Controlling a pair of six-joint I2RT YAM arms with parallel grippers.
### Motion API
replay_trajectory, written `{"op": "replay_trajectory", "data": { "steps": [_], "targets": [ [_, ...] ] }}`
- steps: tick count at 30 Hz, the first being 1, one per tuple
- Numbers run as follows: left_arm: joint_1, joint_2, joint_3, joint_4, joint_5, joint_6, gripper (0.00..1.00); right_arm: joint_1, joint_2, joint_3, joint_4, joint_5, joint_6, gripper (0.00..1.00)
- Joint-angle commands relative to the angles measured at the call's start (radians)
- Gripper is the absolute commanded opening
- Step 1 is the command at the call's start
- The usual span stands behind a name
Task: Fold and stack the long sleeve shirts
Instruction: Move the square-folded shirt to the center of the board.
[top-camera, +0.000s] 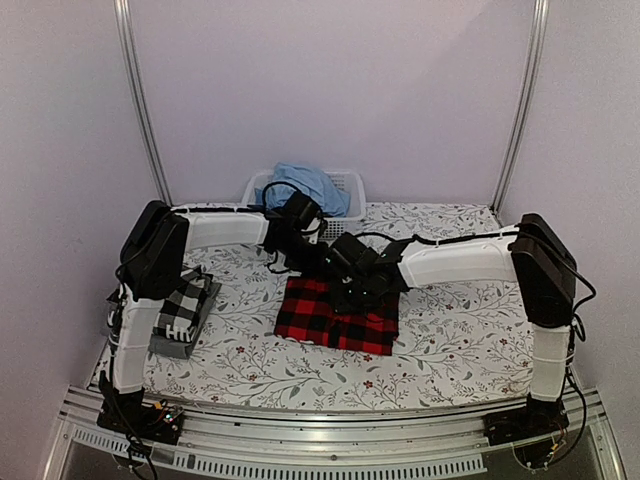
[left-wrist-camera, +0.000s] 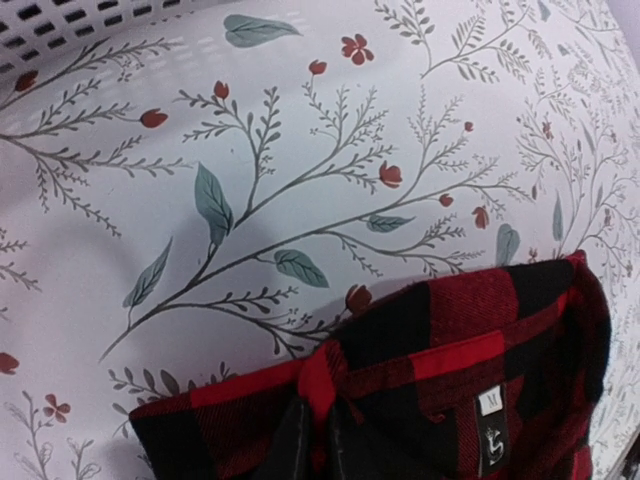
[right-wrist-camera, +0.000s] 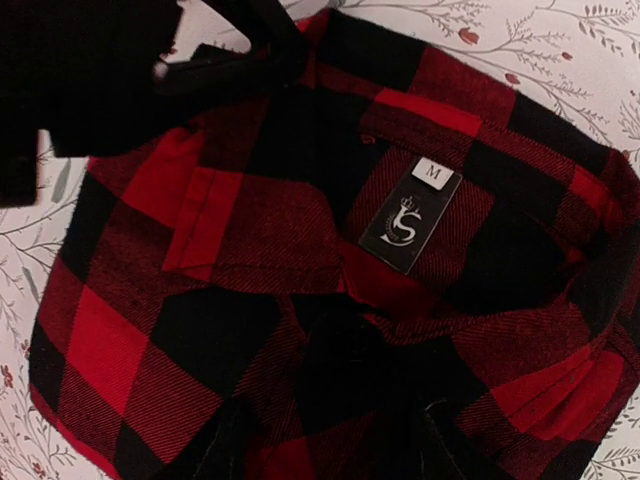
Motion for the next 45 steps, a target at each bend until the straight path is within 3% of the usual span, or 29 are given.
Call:
{"op": "replay_trajectory", "data": {
  "steps": [1,6,12,22,28,36,45],
  "targets": [
    [0.010,-0.043,0.037,-0.014,0.007,0.021,0.16,-0.011,0.088,-0.018,0.017,-0.008,0.019,0.58],
    [0.025,-0.129,0.014,-0.019,-0.013,0.019,0.47,-0.017,0.122,-0.034,0.015,-0.006,0.020,0.64],
    [0.066,-0.309,-0.098,-0.012,-0.046,0.015,0.64,-0.051,0.090,-0.111,0.023,0.014,0.019,0.67],
    [0.179,-0.627,-0.498,-0.012,-0.141,-0.037,0.65,-0.158,-0.073,-0.370,0.095,0.061,-0.058,0.70],
    [0.225,-0.726,-0.702,-0.055,-0.212,-0.061,0.64,-0.269,-0.156,-0.485,0.148,0.023,-0.104,0.73],
    [0.231,-0.669,-0.789,-0.061,-0.273,-0.063,0.61,-0.400,-0.296,-0.533,0.191,-0.022,-0.161,0.79],
    [0.231,-0.549,-0.784,-0.064,-0.351,-0.055,0.58,-0.392,-0.422,-0.465,0.163,-0.073,-0.214,0.85]
  ]
}}
